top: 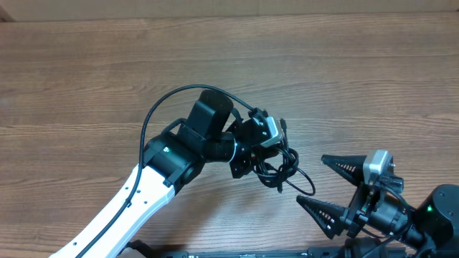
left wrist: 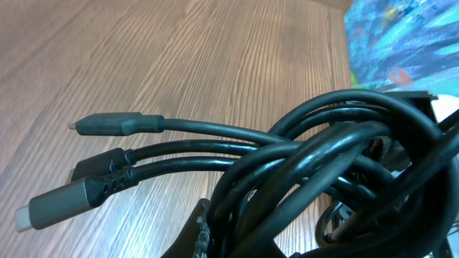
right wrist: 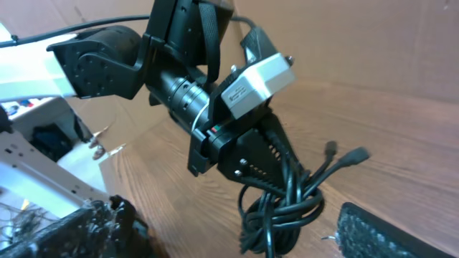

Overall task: Untangle cables
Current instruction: 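Move the right gripper toward the held bundle and grasp a loose cable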

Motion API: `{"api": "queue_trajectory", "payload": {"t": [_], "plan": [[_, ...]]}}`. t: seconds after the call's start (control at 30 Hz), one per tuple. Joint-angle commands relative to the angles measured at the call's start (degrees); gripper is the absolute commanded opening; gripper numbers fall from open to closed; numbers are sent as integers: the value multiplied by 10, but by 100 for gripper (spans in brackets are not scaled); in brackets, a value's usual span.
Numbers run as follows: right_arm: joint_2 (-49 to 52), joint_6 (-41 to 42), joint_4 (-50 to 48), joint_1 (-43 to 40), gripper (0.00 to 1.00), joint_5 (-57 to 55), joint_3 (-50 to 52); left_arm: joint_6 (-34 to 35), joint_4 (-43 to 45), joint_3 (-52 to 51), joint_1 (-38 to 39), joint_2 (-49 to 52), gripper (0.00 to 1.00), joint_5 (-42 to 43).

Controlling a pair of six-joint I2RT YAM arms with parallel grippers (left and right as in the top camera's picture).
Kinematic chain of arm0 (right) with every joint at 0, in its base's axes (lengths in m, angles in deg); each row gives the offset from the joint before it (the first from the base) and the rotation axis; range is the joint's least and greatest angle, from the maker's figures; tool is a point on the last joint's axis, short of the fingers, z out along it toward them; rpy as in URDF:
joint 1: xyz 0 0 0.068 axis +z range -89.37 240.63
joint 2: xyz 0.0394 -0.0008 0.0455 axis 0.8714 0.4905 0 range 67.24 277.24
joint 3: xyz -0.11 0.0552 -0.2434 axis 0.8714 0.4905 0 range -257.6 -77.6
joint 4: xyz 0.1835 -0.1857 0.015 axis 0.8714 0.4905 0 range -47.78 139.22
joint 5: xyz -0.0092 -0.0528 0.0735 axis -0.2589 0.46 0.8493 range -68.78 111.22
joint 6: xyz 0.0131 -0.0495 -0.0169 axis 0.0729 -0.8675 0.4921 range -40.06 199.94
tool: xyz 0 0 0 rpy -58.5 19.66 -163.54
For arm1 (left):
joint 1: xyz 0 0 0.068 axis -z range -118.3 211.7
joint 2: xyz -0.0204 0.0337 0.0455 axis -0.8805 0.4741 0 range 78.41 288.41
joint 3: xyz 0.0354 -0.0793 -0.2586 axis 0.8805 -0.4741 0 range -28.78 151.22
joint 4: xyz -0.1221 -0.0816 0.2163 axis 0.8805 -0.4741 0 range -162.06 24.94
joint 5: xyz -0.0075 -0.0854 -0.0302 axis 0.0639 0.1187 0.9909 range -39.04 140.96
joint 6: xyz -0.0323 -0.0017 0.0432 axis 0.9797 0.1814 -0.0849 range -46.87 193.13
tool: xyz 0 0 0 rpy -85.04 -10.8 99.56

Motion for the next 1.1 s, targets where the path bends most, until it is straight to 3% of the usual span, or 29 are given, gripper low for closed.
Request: {"api": "queue_trajectory", "payload": {"t": [0.0,0.13,0.5,0.57,0.63,0.8,1.07], "plan": [[3,-18,5,-2,91,12,-11,-11,19,18,7,-13,4,21],[3,-18,19,-2,72,-21,-11,-10,32,19,7,-13,4,21],[3,-66,69,-2,67,-45,-11,31,108,19,16,-13,4,52],[3,-74,74,-2,54,-46,-11,32,113,19,16,-13,4,50],[3,-74,71,-2,36,-46,-11,32,113,19,16,-13,4,50],[3,-73,64,-2,6,-45,-11,32,96,19,16,-12,4,46],[3,-53,44,-2,4,-46,-11,32,80,19,15,-11,4,44]]}}
